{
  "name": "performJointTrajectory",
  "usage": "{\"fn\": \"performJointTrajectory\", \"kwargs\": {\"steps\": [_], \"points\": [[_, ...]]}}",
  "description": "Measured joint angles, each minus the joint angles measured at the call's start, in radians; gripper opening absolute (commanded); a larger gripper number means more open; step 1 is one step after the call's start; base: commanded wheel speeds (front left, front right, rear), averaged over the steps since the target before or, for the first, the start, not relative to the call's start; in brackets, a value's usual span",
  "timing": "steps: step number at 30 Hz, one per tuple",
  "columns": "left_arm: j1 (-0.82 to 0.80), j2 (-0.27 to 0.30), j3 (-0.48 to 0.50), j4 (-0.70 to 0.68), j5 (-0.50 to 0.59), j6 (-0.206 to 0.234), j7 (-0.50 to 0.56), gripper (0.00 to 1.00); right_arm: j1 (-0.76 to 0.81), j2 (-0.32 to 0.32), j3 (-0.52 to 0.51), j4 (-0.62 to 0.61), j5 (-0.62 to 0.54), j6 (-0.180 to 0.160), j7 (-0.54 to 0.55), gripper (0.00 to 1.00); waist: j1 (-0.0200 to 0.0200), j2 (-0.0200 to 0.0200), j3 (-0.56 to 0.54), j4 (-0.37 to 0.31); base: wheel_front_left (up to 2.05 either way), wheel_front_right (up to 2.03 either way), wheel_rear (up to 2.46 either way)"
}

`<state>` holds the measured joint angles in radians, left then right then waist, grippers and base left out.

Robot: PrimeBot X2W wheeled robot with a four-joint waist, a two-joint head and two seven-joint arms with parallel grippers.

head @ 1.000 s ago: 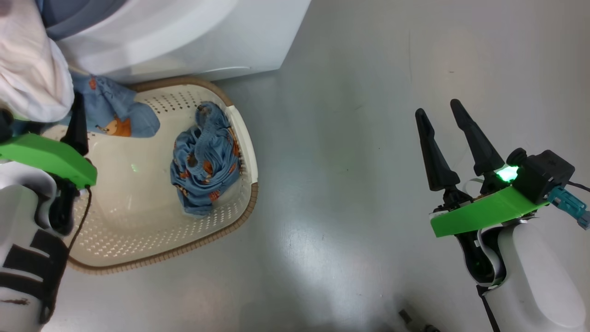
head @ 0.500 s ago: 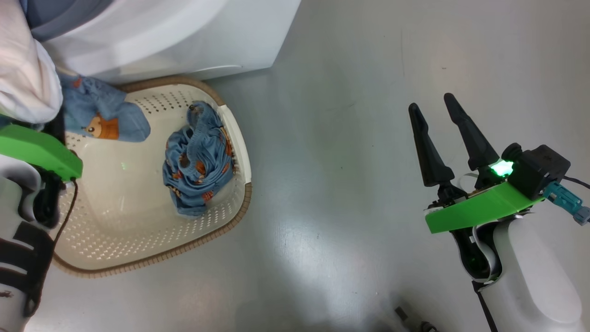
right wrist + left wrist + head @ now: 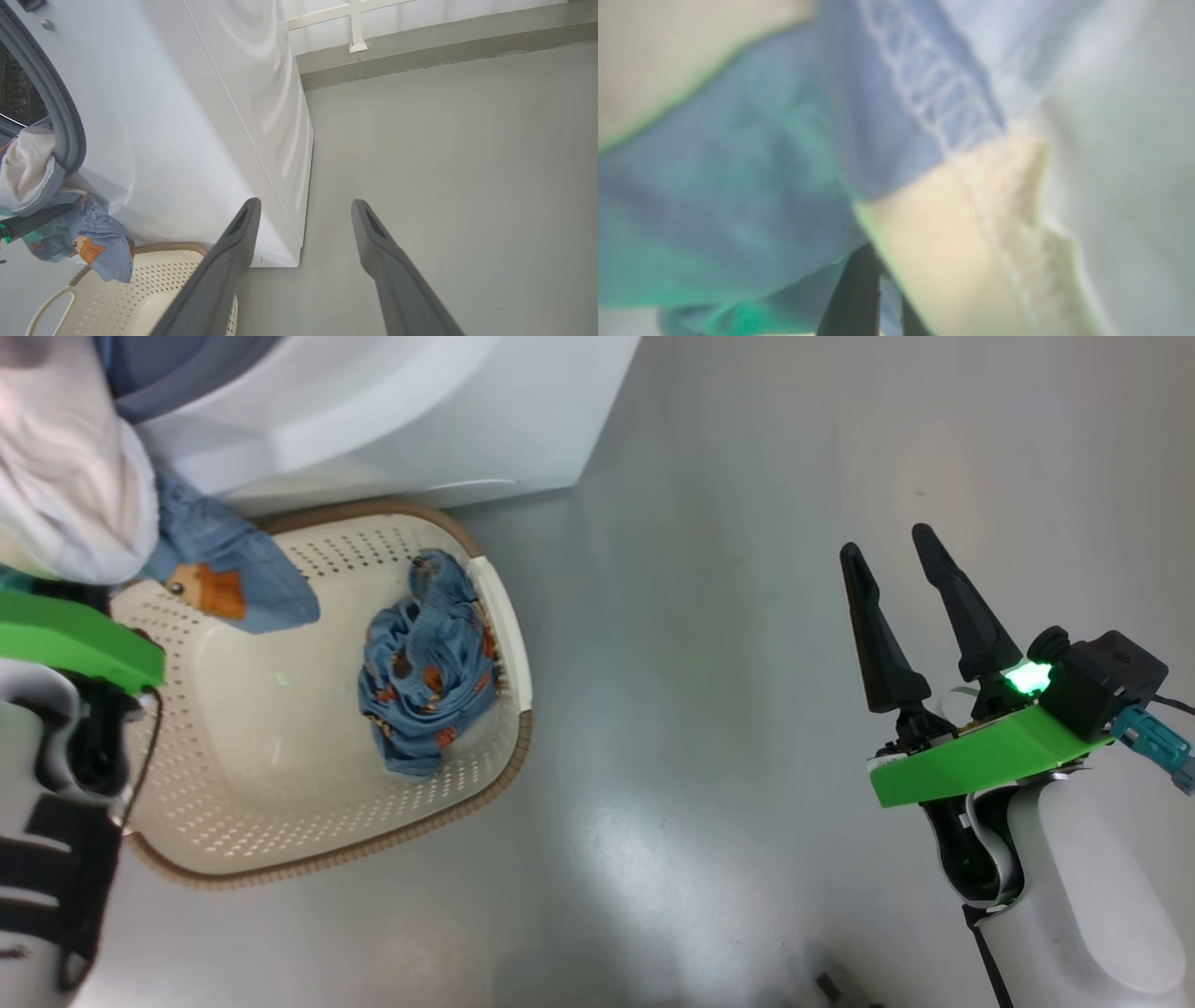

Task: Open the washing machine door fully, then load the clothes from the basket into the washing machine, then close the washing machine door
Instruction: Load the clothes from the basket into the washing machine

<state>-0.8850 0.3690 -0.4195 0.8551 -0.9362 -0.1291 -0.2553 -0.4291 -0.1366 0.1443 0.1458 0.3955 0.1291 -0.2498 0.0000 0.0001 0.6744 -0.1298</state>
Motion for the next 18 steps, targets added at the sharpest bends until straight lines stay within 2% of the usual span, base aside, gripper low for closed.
{"fn": "performJointTrajectory", "kwargs": {"steps": [4, 10, 18], "points": [[0.058, -0.031, 0.088, -0.082, 0.047, 0.0, 0.0, 0.0, 0.0, 0.0, -0.004, 0.003, -0.008, 0.0, 0.0, 1.0, 0.0, 0.0, -0.013, 0.018, 0.0, 0.0, 0.0], [0.126, -0.07, 0.226, -0.211, 0.177, 0.0, 0.0, 0.0, 0.001, 0.0, -0.014, 0.009, -0.011, 0.0, 0.0, 1.0, 0.0, 0.0, -0.035, 0.042, 0.0, 0.0, 0.0], [0.186, -0.116, 0.342, -0.339, 0.314, 0.0, 0.0, 0.0, 0.006, 0.0, -0.017, 0.011, -0.01, 0.0, 0.0, 1.0, 0.0, 0.0, -0.064, 0.056, 0.0, 0.0, 0.0]]}}
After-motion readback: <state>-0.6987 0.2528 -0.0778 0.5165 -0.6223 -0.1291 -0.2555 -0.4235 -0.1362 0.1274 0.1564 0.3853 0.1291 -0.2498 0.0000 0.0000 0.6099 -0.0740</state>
